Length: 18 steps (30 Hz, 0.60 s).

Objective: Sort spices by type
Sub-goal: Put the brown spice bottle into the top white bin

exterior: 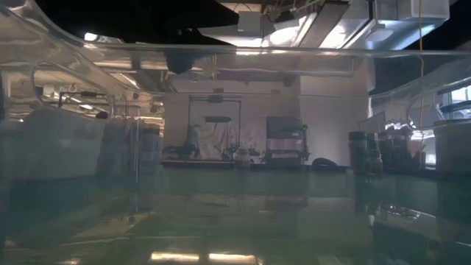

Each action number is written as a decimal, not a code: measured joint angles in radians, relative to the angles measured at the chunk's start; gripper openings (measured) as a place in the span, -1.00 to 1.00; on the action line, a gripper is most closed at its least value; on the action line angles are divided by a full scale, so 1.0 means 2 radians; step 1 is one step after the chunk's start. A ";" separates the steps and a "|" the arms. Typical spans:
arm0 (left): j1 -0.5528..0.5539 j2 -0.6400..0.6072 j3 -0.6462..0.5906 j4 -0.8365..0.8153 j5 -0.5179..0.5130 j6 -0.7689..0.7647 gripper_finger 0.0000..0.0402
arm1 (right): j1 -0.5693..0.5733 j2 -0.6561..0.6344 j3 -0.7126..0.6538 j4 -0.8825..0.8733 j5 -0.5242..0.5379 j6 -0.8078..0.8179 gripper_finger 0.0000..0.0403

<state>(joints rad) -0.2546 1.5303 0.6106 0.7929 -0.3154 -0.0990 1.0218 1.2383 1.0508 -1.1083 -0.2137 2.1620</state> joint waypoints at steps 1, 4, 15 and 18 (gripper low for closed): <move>0.000 0.000 0.000 0.002 0.000 0.001 0.67 | 0.000 0.003 0.000 0.000 0.000 0.000 0.29; 0.001 0.000 0.000 0.004 0.000 0.001 0.67 | -0.001 0.010 0.000 -0.002 -0.007 0.001 0.46; 0.003 0.000 0.000 0.004 -0.002 0.000 0.67 | 0.000 0.038 0.000 -0.025 -0.055 0.009 0.83; 0.003 0.000 -0.001 0.004 -0.002 0.000 0.67 | 0.000 0.049 0.000 -0.035 -0.046 0.003 0.82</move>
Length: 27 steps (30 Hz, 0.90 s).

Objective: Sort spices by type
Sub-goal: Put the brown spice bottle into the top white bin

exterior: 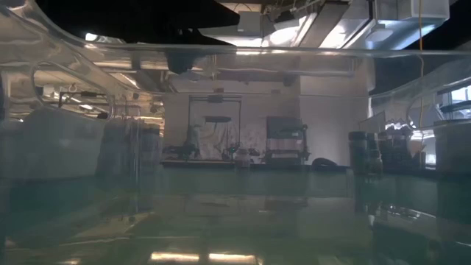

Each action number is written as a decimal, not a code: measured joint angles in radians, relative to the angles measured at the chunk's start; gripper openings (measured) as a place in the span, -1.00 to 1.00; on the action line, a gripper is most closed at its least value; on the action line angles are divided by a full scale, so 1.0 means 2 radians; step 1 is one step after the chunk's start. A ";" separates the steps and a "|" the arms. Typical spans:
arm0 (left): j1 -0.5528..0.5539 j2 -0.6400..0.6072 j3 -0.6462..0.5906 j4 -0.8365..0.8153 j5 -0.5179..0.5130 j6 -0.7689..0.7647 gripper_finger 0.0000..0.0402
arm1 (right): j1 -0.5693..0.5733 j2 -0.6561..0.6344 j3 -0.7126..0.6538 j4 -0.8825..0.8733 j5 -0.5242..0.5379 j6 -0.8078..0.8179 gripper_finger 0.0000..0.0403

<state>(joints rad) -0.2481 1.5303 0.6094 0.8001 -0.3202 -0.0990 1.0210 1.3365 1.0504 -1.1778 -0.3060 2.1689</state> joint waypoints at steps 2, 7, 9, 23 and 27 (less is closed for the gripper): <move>0.000 0.000 0.000 -0.001 -0.003 0.000 0.67 | 0.000 0.008 0.000 -0.003 -0.003 -0.002 0.78; 0.000 0.000 0.000 -0.002 -0.012 0.002 0.67 | 0.000 0.023 0.000 0.000 -0.004 -0.027 0.69; 0.001 0.000 0.000 -0.002 -0.013 0.004 0.67 | 0.000 0.028 0.000 0.001 -0.005 -0.028 0.65; 0.001 0.000 0.000 0.001 -0.026 -0.002 0.67 | 0.000 0.052 -0.040 0.089 -0.035 -0.054 0.50; 0.001 0.000 0.000 0.002 -0.026 -0.002 0.67 | 0.000 0.052 -0.050 0.089 -0.034 -0.055 0.35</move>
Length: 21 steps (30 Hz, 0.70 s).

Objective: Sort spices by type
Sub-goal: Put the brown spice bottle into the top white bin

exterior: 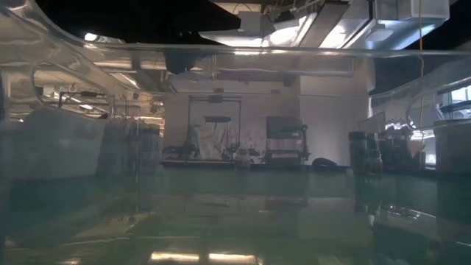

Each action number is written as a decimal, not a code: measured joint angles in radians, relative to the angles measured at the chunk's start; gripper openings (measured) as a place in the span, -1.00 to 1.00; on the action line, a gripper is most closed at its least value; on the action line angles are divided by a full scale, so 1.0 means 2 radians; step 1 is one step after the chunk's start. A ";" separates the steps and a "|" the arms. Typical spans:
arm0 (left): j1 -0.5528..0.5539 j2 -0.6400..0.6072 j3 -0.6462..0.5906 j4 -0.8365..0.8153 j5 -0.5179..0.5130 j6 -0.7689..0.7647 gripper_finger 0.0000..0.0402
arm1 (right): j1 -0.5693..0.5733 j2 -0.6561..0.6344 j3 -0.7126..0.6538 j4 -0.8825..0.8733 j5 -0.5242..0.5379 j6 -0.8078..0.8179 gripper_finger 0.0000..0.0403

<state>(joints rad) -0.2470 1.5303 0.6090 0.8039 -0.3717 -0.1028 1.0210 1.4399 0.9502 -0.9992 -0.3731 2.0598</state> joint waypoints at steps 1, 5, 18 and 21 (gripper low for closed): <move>0.000 0.000 0.000 0.000 0.000 0.000 0.67 | 0.000 0.000 -0.001 -0.002 0.001 -0.003 0.30; 0.000 0.000 0.000 0.000 -0.002 0.000 0.67 | 0.000 0.000 -0.001 -0.008 0.001 -0.022 0.15; 0.000 0.000 0.000 0.000 -0.004 -0.010 0.67 | -0.037 0.000 0.091 -0.086 -0.008 -0.109 0.15; 0.000 0.000 0.000 -0.005 -0.004 -0.014 0.67 | -0.065 -0.001 0.126 -0.140 0.031 -0.165 0.15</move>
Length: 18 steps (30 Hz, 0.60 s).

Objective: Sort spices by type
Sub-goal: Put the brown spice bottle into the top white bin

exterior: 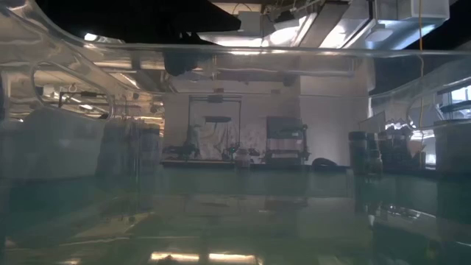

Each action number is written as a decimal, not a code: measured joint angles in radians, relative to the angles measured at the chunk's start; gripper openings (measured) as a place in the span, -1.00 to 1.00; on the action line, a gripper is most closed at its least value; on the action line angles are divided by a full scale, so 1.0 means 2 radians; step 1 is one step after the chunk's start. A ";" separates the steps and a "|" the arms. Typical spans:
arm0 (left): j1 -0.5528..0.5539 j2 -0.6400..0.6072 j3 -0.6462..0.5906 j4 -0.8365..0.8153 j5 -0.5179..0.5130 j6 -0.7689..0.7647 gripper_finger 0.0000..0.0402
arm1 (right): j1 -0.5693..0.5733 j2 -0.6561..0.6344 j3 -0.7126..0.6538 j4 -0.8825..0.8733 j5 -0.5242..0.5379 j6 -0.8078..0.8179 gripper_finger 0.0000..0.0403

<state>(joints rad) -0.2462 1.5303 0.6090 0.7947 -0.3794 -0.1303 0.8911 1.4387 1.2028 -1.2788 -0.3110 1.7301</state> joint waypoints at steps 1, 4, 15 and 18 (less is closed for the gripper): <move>0.000 0.000 0.000 -0.001 0.000 0.000 0.67 | -0.012 0.000 0.010 -0.018 0.024 -0.022 0.15; 0.000 0.000 0.000 -0.003 0.000 -0.002 0.67 | -0.050 0.000 0.029 -0.054 0.096 -0.085 0.15; 0.003 0.000 0.000 -0.052 -0.036 -0.015 0.67 | -0.209 0.000 0.031 -0.051 0.252 -0.353 0.16; 0.011 0.000 0.000 -0.082 -0.045 -0.025 0.67 | -0.259 0.002 0.031 -0.027 0.268 -0.434 0.16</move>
<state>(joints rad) -0.2234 1.5303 0.6090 0.6310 -0.4690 -0.1809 0.3740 1.4419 1.2655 -1.3325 0.2253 0.8624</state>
